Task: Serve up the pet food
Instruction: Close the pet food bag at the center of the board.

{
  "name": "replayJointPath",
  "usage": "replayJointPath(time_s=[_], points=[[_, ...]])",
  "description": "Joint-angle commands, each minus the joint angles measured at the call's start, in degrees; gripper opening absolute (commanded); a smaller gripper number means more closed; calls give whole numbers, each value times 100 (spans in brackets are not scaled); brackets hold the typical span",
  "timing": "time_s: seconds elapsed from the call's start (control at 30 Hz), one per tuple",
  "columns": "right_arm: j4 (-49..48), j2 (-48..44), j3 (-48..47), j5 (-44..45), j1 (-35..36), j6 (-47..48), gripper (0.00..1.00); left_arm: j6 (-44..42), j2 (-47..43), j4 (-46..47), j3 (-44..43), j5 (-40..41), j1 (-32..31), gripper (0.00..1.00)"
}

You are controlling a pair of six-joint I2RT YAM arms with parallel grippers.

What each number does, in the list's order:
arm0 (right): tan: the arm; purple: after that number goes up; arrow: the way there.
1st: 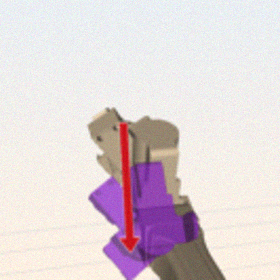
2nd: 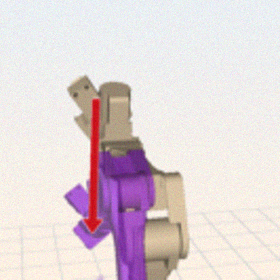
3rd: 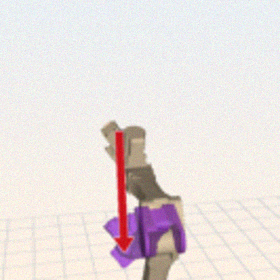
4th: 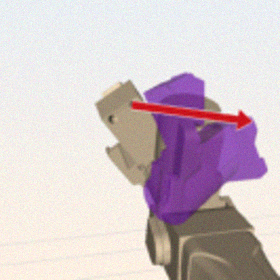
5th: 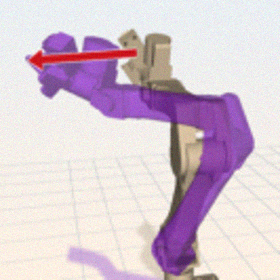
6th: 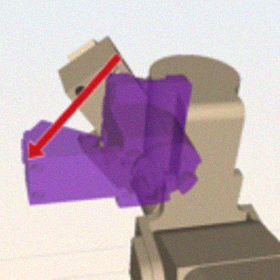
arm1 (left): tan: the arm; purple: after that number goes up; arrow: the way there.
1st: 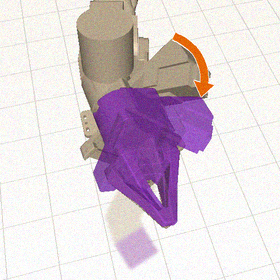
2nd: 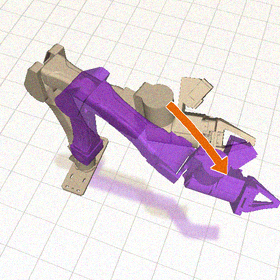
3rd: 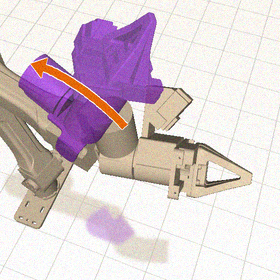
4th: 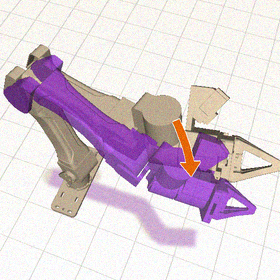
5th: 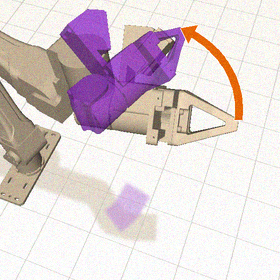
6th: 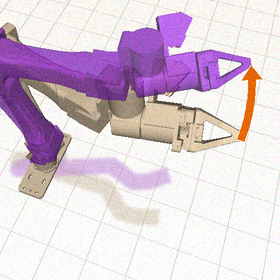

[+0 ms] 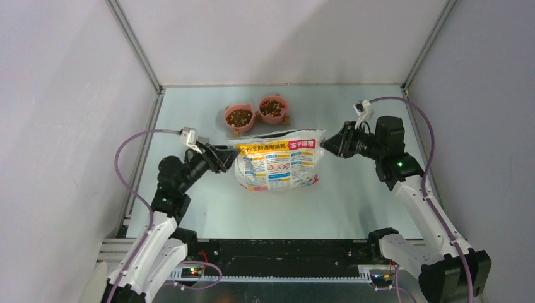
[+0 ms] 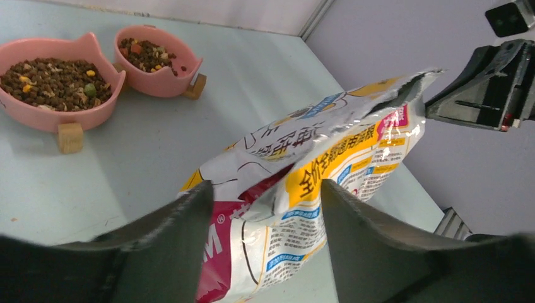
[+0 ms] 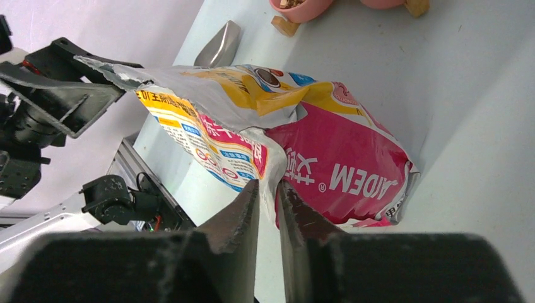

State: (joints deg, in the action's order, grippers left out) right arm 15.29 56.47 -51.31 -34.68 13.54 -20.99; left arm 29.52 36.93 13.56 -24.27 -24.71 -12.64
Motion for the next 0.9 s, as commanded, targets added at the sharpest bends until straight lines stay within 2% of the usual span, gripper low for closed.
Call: replayJointPath(time_s=[0.0,0.03,0.17,0.27,0.33,0.4,0.43,0.47,0.5,0.57,0.7,0.87], points=[[-458,14,6,-203,-82,-235,17,249,355,630,-107,-167,40,60],[-501,23,11,-232,-90,-250,15,239,437,625,-144,-160,41,55],[-621,79,16,-273,-162,-283,0,101,586,469,-341,-60,49,42],[-689,119,16,-358,-215,-260,0,55,663,423,-471,-51,74,36],[-720,145,16,-481,-224,-202,0,30,720,411,-542,-81,96,27],[-764,178,10,-721,-222,-124,0,-29,766,324,-614,-63,120,14],[-769,202,10,-802,-216,-60,8,-77,773,257,-631,-62,139,4],[-763,213,13,-915,-223,-23,16,-139,790,219,-649,-58,144,1],[-746,233,11,-939,-197,1,34,-170,794,114,-658,-51,165,1],[-684,259,10,-905,-143,116,49,-226,789,-13,-657,-15,200,0],[-701,419,11,-781,-21,138,52,-200,780,34,-616,-48,242,0],[-1075,685,14,-410,156,-128,43,-137,904,109,-828,-245,266,0]])
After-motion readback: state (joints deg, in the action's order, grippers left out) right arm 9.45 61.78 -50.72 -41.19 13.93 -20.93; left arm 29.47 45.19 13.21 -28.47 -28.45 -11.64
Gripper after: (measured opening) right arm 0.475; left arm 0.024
